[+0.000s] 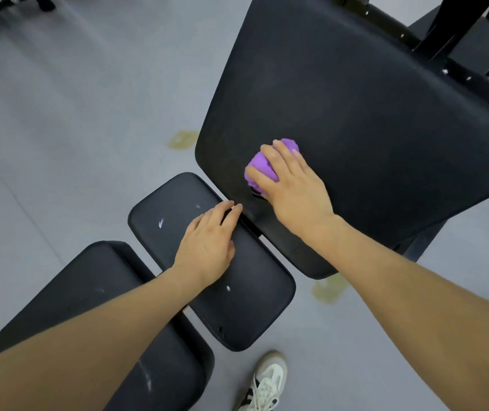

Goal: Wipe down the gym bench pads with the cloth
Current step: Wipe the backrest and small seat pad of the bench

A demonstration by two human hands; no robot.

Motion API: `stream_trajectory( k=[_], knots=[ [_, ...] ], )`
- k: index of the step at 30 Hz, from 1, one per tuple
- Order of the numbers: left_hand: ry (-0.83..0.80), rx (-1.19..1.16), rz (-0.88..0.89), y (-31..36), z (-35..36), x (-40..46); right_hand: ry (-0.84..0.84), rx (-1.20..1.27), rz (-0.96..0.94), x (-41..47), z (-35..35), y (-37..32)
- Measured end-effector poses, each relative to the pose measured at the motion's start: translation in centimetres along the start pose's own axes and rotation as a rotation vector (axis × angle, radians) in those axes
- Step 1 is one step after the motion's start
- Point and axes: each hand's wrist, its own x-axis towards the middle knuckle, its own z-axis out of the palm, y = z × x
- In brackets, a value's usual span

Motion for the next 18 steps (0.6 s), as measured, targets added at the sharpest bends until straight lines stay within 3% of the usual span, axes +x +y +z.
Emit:
stream_trajectory(
  k=[6, 14, 18],
  knots=[
    [-0.098, 0.03, -0.116, -1.2, 1.2, -1.5, -0.03, -0.035, -0.06, -10.0, -0.5, 1.9],
    [-0.132, 0.082, -0.099, -1.9, 2.6, -1.8, -0.08, -0.035, -0.003, 2.3, 1.9, -4.0],
    [-0.135, 0.081, -0.111, -1.7, 2.5, -1.7, -0.072, -0.04, -0.172, -0.3, 1.3, -1.5]
  ],
)
